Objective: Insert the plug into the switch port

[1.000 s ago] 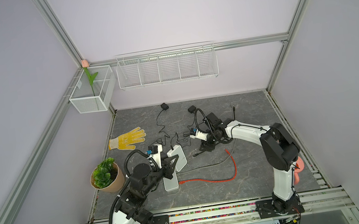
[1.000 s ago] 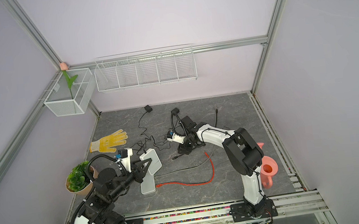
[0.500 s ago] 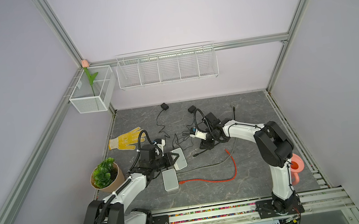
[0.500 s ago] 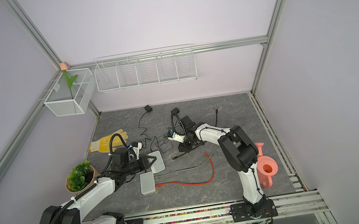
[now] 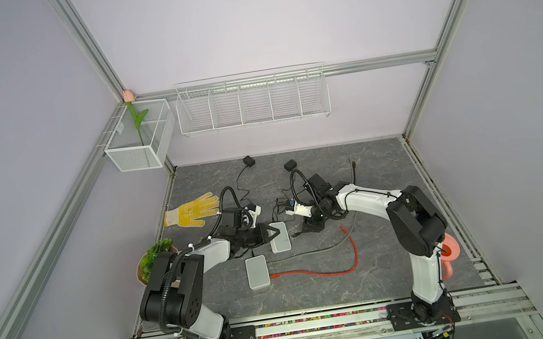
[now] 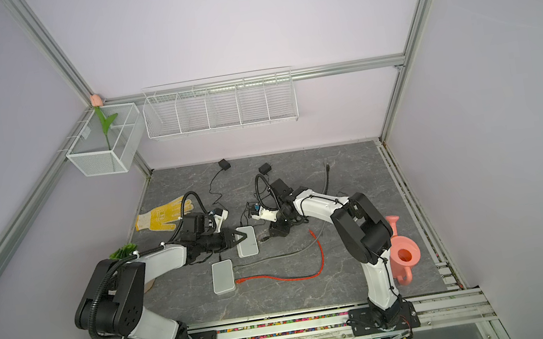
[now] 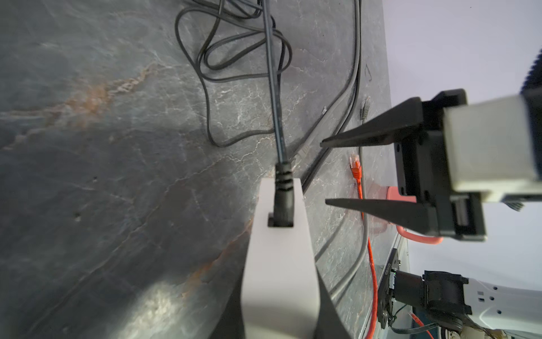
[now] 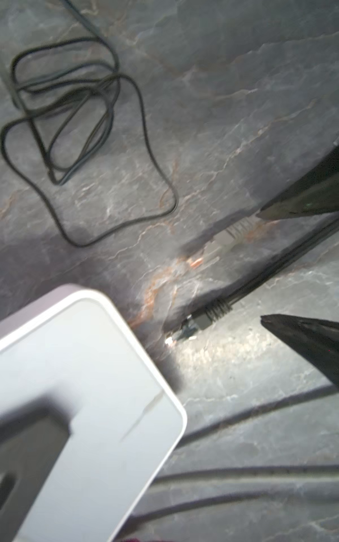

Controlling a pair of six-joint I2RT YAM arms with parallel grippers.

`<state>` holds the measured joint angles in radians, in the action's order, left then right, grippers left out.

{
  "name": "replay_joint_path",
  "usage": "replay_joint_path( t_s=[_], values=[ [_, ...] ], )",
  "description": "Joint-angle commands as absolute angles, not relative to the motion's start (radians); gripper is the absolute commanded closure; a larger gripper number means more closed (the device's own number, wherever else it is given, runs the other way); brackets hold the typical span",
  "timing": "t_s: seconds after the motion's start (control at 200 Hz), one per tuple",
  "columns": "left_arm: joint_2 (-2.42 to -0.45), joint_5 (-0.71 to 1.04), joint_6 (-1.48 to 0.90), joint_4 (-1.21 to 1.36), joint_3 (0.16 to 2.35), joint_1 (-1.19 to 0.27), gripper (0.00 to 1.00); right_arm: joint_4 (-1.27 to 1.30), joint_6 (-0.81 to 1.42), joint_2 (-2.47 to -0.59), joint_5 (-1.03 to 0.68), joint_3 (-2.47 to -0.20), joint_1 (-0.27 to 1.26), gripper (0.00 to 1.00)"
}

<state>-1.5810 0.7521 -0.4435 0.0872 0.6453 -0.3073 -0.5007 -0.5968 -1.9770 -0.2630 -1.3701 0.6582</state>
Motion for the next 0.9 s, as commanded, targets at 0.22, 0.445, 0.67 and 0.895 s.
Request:
replay_joint_path(
  t_s=[0.22,0.445,0.67,0.895],
  values=[
    [-1.603,0.677,-0.335,-0.050,0.732,-0.301,0.48,-0.535,-0.647,-2.021,-0.283,-1.394,0.706,0.47],
    [-1.616,0.576,-0.293,-0.146,0.811,-0.302,0.39,-0.559,-0.644,-2.087,-0.265,-1.445,0.710,0.48],
    [-1.543,0.459,-0.282,-0.238,0.867,-0.324,0.40,-0.674,-0.578,-2.141,-0.257,-1.529,0.703,0.71],
    [-1.513,0.376,-0.300,-0.277,0.810,-0.418,0.41,-0.770,-0.497,-2.129,-0.291,-1.526,0.698,0.80]
  ],
)
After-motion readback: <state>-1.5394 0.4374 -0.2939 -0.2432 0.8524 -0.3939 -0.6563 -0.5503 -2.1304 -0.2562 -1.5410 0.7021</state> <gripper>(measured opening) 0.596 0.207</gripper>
